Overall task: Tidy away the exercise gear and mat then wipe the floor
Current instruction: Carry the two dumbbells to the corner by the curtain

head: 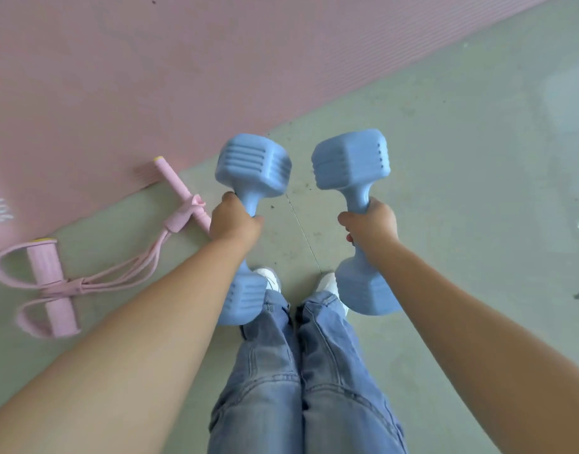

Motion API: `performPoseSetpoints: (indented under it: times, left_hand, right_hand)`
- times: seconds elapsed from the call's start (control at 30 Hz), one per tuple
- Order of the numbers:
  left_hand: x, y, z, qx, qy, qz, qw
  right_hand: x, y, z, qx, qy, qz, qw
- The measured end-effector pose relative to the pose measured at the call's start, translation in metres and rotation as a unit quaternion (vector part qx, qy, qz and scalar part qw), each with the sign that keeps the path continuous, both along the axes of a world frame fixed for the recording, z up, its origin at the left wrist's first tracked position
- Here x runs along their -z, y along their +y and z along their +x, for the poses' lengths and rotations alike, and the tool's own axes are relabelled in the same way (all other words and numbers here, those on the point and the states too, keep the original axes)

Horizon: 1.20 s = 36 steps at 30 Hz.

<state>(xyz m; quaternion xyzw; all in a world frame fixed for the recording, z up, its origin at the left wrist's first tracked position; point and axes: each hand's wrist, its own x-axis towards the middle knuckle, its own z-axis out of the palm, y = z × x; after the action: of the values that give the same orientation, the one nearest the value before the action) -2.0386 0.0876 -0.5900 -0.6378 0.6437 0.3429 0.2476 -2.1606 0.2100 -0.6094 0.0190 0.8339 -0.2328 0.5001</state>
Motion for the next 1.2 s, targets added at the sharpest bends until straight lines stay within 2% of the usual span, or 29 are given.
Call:
performPoseSetpoints:
  times: [0.2, 0.33, 0.53, 0.87, 1.2]
  left_hand:
    - [-0.143, 0.045, -0.046, 0.104, 0.010, 0.012, 0.994]
    - [-0.238, 0.079, -0.093, 0.193, 0.031, 0.036, 0.980]
    - [-0.329, 0.127, -0.190, 0.328, 0.046, 0.006, 0.944]
    - [-0.395, 0.242, -0.404, 0.454, 0.011, -0.006, 0.891]
    - [-0.396, 0.316, -0.646, 0.514, -0.005, 0.023, 0.857]
  right_hand:
    - [-0.149, 0.065, -0.021, 0.034, 0.002, 0.041, 0.999]
    - [-0.249, 0.113, -0.042, 0.112, 0.008, 0.051, 0.992]
    - [-0.336, 0.181, -0.103, 0.235, 0.024, 0.040, 0.971]
    - [-0.390, 0.320, -0.301, 0.302, 0.018, 0.036, 0.953]
    - [-0.417, 0.387, -0.542, 0.285, 0.035, 0.064, 0.956]
